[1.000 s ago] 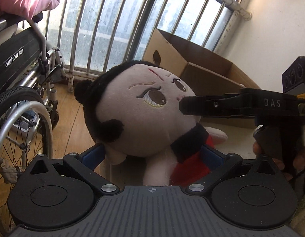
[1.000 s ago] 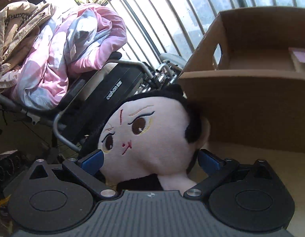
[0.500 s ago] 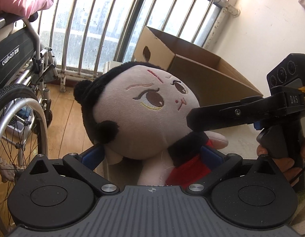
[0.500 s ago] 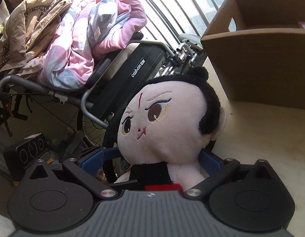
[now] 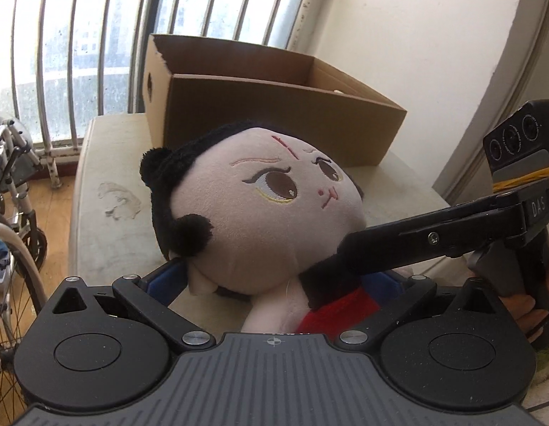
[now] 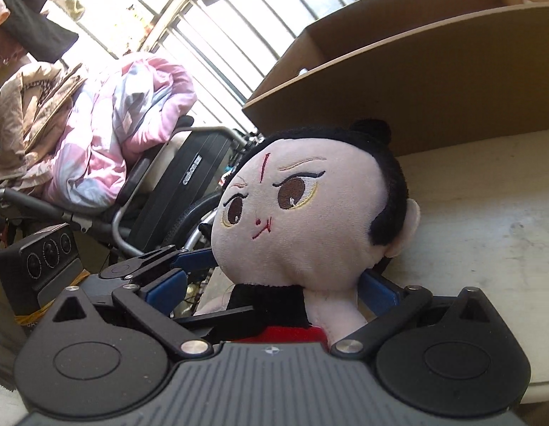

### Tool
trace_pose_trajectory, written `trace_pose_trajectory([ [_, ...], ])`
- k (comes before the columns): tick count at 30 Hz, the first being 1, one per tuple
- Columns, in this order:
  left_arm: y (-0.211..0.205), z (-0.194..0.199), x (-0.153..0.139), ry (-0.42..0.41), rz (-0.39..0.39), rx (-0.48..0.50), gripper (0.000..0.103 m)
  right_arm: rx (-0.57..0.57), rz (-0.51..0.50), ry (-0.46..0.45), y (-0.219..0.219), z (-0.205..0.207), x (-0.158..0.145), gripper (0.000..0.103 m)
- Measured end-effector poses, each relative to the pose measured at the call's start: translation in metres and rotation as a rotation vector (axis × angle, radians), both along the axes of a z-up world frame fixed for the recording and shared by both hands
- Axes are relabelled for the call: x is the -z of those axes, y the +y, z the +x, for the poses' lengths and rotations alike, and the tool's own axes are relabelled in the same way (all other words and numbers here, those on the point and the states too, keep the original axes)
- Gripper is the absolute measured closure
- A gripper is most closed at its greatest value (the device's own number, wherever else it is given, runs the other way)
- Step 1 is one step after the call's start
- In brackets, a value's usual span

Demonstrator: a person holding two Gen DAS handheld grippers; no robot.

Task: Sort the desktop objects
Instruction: 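Close the left tool on the doll's body while the right tool grips its head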

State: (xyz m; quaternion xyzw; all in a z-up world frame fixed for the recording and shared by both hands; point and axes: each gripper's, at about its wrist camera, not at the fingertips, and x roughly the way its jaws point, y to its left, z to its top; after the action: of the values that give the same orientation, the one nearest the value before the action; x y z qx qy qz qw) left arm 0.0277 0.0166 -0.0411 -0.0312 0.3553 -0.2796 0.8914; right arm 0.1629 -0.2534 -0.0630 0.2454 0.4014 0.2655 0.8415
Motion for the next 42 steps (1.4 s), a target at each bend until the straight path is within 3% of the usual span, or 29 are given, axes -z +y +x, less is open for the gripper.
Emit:
trace_pose_trajectory([
  [6, -0.045, 0.021, -0.001, -0.064, 0.049, 0.122, 0.0, 0.13, 0.017, -0.004, -0.03, 0.007, 0.007, 0.0],
  [12, -0.064, 0.04, -0.001, -0.066, 0.055, 0.154, 0.0, 0.128, 0.063, -0.008, -0.045, 0.014, 0.011, 0.0],
  [17, -0.05, 0.047, 0.004, 0.004, -0.011, 0.124, 0.0, 0.193, 0.044, -0.039, -0.064, 0.011, 0.012, 0.0],
  [22, -0.029, 0.045, 0.013, 0.086, -0.079, 0.1, 0.0, 0.28, 0.113, -0.036, -0.089, 0.02, 0.015, 0.0],
  [27, -0.02, 0.059, 0.029, 0.228, -0.189, 0.11, 0.0, 0.283, 0.12, -0.017, -0.084, 0.043, 0.018, 0.0],
  [29, -0.023, 0.065, 0.03, 0.247, -0.206, 0.113, 0.0, 0.26, 0.127, -0.011, -0.077, 0.051, 0.017, 0.0],
  [34, -0.036, 0.066, 0.02, 0.201, -0.172, 0.11, 0.0, 0.257, 0.075, -0.027, -0.06, 0.057, 0.013, 0.0],
  [38, -0.049, 0.065, 0.017, 0.187, -0.104, 0.097, 0.0, 0.277, -0.001, -0.04, -0.047, 0.056, 0.017, 0.0],
  [42, -0.059, 0.059, 0.014, 0.163, -0.047, 0.098, 0.0, 0.286, -0.015, -0.063, -0.042, 0.053, 0.019, 0.0],
])
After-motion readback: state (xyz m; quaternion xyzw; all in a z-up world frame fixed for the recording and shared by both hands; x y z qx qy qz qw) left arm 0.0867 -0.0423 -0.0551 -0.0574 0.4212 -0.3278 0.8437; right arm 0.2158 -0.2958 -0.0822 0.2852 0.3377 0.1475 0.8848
